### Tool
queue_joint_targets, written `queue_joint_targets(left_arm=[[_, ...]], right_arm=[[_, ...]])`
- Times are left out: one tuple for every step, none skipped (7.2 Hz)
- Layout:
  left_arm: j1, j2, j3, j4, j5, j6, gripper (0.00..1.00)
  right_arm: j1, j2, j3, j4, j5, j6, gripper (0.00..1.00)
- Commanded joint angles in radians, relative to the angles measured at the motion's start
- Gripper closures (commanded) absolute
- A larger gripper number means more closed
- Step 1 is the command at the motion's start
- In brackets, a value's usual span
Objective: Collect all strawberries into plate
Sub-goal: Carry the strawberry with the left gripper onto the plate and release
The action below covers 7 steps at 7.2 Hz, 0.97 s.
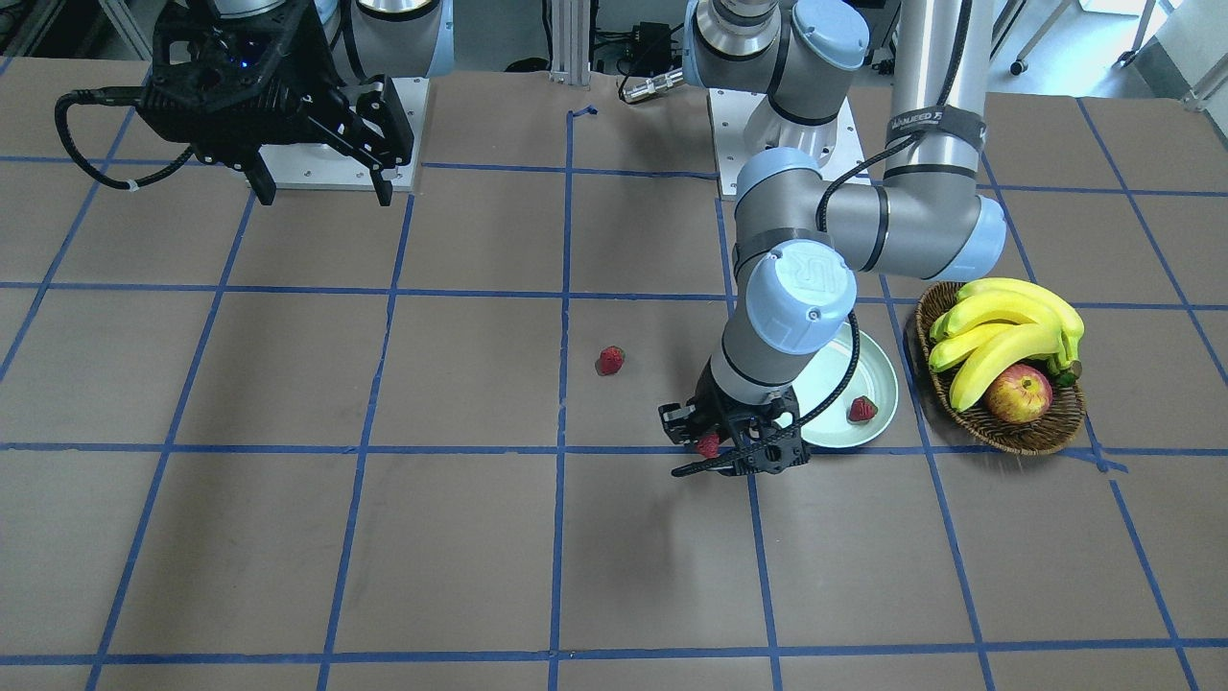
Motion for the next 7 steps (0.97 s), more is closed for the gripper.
queue_joint_targets(left_arm=[[0.114,0.041,-0.027,-0.151,0.169,0.189,1.00],[0.161,0.062,-0.073,-0.157,0.184,0.212,1.00],[0.185,0.073,-0.143,-0.148,0.179,0.225,1.00],[0.211,0.076,-0.203,-0.145,0.173,0.217,1.00],[0.221,0.079,-0.233,-0.138,0.172,0.219,1.00],[0.221,0.081,-0.225,-0.137,0.172,0.232,0.46],[0.221,0.081,-0.215,-0.131,0.162,0.238,0.00]], right_arm=[[-0.002,0.000,0.000,0.000,0.000,0.000,0.00],[0.000,0.000,0.000,0.000,0.000,0.000,0.00],[-0.002,0.000,0.000,0.000,0.000,0.000,0.00],[-0.002,0.000,0.000,0.000,0.000,0.000,0.00],[-0.002,0.000,0.000,0.000,0.000,0.000,0.00],[-0.002,0.000,0.000,0.000,0.000,0.000,0.00],[-0.002,0.000,0.000,0.000,0.000,0.000,0.00]])
